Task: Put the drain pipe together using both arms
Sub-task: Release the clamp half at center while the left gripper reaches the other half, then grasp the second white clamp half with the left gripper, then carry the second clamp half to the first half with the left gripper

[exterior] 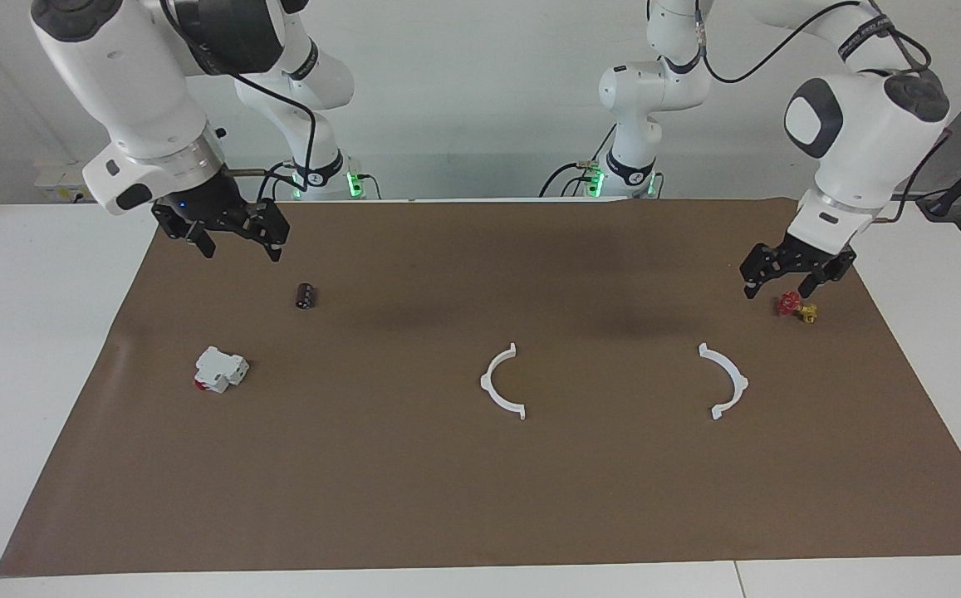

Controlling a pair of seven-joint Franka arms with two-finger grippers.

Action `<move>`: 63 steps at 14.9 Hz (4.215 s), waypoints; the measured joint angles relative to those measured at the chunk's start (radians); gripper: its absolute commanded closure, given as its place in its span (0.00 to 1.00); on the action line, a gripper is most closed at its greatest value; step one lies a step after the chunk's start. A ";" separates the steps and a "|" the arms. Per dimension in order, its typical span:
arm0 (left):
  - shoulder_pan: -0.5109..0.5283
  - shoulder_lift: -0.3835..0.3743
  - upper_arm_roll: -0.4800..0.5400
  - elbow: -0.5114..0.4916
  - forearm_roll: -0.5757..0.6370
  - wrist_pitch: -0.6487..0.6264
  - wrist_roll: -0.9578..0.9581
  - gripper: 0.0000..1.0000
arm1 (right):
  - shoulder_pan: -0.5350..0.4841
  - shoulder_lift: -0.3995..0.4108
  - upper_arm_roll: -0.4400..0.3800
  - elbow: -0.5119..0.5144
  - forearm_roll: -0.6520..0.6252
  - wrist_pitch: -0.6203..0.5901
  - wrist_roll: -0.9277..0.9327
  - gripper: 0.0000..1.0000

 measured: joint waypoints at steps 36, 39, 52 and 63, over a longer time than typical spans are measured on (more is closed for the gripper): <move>0.026 0.266 -0.015 -0.077 -0.005 0.353 0.053 1.00 | -0.065 -0.231 -0.041 -0.332 -0.005 0.241 -0.156 0.00; -0.005 0.258 -0.016 -0.058 -0.006 0.352 0.045 1.00 | -0.062 -0.242 -0.040 -0.332 -0.004 0.230 -0.156 0.00; -0.334 0.264 -0.013 -0.008 0.107 0.308 -0.505 1.00 | -0.057 -0.242 -0.039 -0.338 -0.004 0.204 -0.156 0.00; -0.507 0.349 -0.011 0.091 0.144 0.253 -0.738 1.00 | -0.056 -0.244 -0.040 -0.338 -0.004 0.204 -0.156 0.00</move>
